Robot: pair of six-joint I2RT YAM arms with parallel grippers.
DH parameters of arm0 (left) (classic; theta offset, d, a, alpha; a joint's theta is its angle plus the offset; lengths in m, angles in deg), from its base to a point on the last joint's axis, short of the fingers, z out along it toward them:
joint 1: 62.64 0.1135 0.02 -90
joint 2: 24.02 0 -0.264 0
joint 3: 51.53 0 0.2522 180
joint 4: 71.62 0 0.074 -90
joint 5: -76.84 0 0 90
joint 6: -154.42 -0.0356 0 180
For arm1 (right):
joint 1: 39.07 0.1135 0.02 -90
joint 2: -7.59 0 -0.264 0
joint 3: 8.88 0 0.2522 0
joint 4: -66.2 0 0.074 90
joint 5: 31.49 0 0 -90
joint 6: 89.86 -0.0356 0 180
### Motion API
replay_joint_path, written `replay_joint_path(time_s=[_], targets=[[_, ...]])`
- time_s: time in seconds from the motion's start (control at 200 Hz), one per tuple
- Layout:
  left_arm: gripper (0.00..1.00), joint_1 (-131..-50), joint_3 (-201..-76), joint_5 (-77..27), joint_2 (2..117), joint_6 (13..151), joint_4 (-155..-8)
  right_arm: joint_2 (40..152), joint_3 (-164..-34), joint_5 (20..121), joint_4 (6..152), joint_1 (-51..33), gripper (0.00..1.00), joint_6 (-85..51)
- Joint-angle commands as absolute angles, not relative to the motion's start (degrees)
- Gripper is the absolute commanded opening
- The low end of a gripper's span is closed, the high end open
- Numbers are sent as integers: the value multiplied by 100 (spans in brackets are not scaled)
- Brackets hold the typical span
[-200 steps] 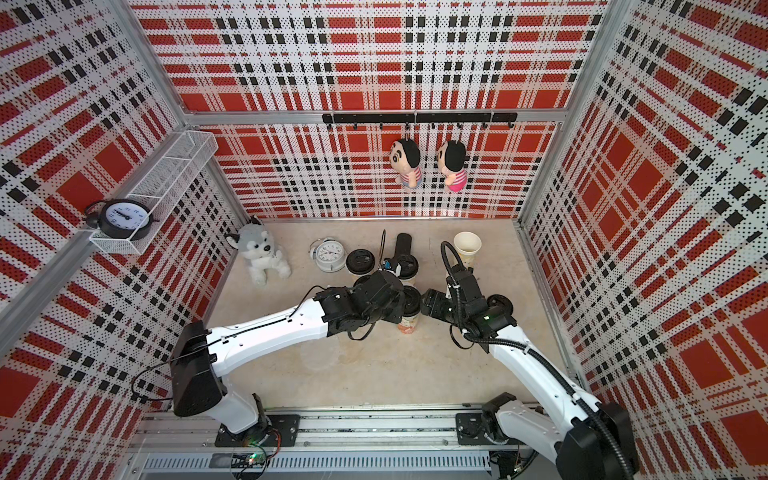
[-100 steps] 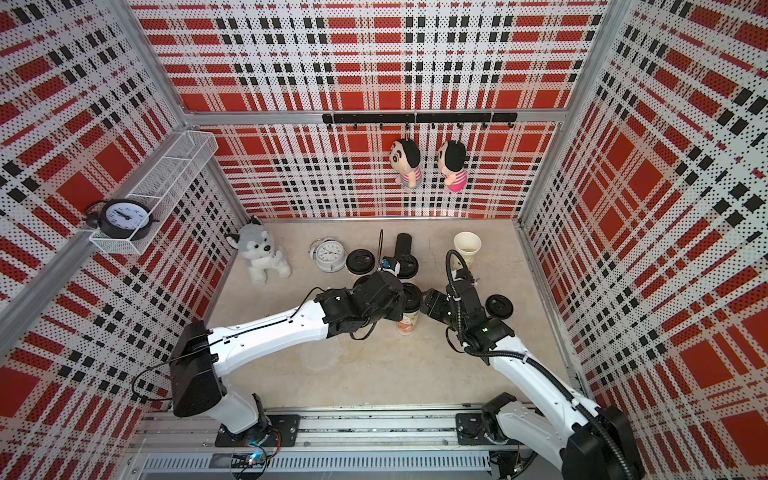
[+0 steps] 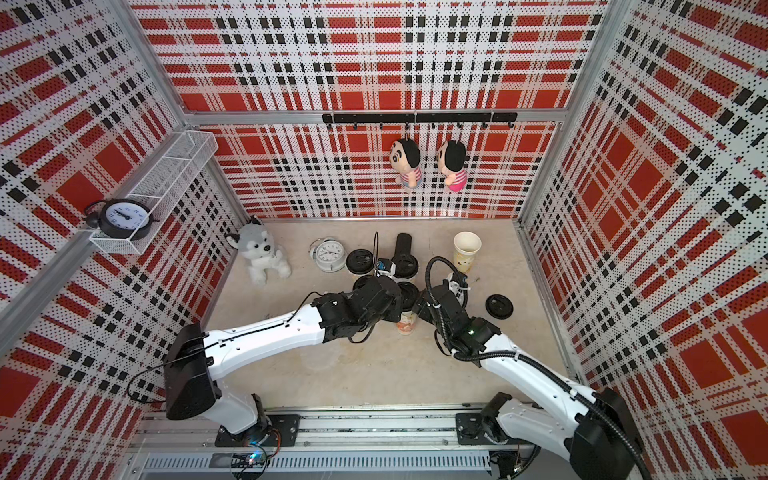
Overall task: Put the leak-proof paper on the milk tea cups
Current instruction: Secure the cup lid on the cup.
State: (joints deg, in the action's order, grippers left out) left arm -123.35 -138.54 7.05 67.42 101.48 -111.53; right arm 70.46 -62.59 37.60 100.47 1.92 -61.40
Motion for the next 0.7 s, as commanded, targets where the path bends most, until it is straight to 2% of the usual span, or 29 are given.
replay_joint_path(time_s=[0.0, 0.205, 0.446, 0.696], targets=[[37, -12757, -13485, -361, 7003, 10114, -11948, 8228, -5493, 3912, 13001, 513, 78, -6266], [37, -12877, -13411, -318, 6959, 10195, -11904, 8361, -5642, 3919, 13175, 723, 78, -6297], [37, -12944, -13283, -301, 6856, 10313, -11905, 7387, -6026, 4088, 13505, 725, 79, -6132], [37, -12956, -13173, -228, 6765, 10371, -11922, 6928, -6520, 4638, 12976, 716, 80, -5491]])
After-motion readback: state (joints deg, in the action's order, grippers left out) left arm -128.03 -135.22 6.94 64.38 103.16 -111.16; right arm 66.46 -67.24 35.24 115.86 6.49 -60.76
